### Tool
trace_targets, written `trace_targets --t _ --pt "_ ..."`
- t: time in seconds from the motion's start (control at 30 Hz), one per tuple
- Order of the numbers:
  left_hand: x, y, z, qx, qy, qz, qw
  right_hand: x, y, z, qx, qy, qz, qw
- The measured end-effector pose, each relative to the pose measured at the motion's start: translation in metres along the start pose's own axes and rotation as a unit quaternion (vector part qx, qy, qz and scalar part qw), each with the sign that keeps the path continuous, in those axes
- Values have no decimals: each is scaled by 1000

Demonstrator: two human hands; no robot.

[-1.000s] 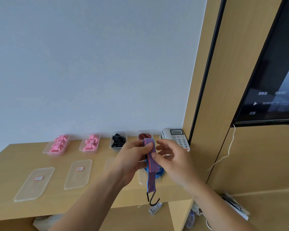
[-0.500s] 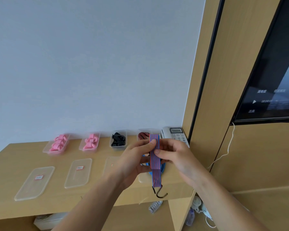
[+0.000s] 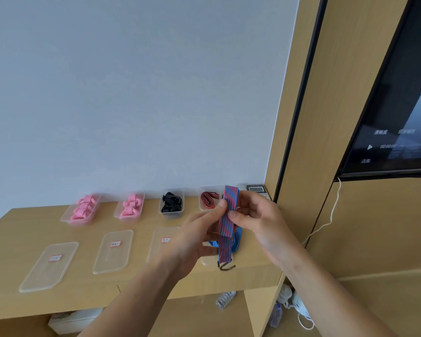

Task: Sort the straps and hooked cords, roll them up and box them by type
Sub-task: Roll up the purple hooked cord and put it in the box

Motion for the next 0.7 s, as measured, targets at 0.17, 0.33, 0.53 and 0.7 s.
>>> trace_targets --t 0.17,0.33,0.53,0.7 --pt "3 -3 8 -51 -28 -9 998 1 -2 8 -55 -46 -18 997" --pt "8 -5 10 -120 -56 -32 991 -6 5 11 -158 -94 -20 983" --pt "13 -15 14 -156 -80 -38 984 -13 15 -2 -214 -148 -1 966" --pt "21 -28 22 -184 -93 -57 977 -17 16 -15 -200 -122 -2 972"
Point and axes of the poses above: each hand's wrist, its own x-axis towards the middle knuckle, its own y-axis out of the palm, z = x × y, the point moved 6 cm from there along x, towards the middle knuckle, and after that the axes turned 1 degree about x, right-handed, at the moved point
